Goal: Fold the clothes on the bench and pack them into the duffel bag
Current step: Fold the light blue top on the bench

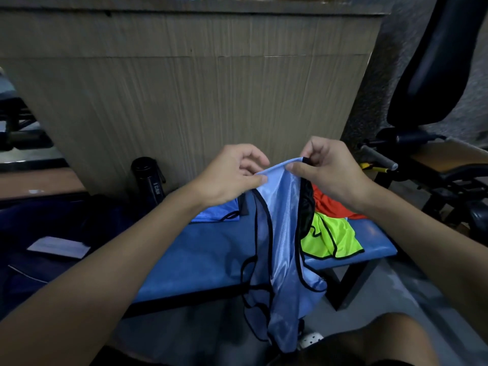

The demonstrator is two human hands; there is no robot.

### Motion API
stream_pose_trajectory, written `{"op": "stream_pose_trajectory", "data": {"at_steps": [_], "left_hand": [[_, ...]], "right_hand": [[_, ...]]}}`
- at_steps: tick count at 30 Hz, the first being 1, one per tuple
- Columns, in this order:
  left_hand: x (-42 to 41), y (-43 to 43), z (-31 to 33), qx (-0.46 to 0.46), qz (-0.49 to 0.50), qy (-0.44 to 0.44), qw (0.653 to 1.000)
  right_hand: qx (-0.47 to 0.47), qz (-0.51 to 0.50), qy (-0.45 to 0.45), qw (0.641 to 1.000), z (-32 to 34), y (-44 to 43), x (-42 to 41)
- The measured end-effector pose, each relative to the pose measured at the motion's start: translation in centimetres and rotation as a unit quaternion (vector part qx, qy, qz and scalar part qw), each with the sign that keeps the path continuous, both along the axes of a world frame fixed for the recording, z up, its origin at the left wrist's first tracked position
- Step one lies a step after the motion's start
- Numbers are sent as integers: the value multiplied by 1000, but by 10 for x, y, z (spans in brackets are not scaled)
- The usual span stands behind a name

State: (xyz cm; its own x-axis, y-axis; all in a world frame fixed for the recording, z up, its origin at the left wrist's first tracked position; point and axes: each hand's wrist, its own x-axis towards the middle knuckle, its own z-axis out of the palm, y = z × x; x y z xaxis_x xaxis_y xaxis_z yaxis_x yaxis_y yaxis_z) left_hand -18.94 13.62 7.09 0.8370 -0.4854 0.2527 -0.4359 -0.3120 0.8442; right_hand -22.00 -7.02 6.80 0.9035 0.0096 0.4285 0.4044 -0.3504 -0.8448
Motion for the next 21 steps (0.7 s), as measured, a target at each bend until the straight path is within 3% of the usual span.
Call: {"op": "stream_pose_trajectory", "data": {"at_steps": [8, 21], "left_hand": [[2, 8, 22, 126, -20, -90, 988], [-3, -16, 15, 11, 24, -173, 985]], "right_hand": [[-17, 14, 26, 999, -4, 6, -4], [23, 55, 11, 998, -12, 18, -5]]}}
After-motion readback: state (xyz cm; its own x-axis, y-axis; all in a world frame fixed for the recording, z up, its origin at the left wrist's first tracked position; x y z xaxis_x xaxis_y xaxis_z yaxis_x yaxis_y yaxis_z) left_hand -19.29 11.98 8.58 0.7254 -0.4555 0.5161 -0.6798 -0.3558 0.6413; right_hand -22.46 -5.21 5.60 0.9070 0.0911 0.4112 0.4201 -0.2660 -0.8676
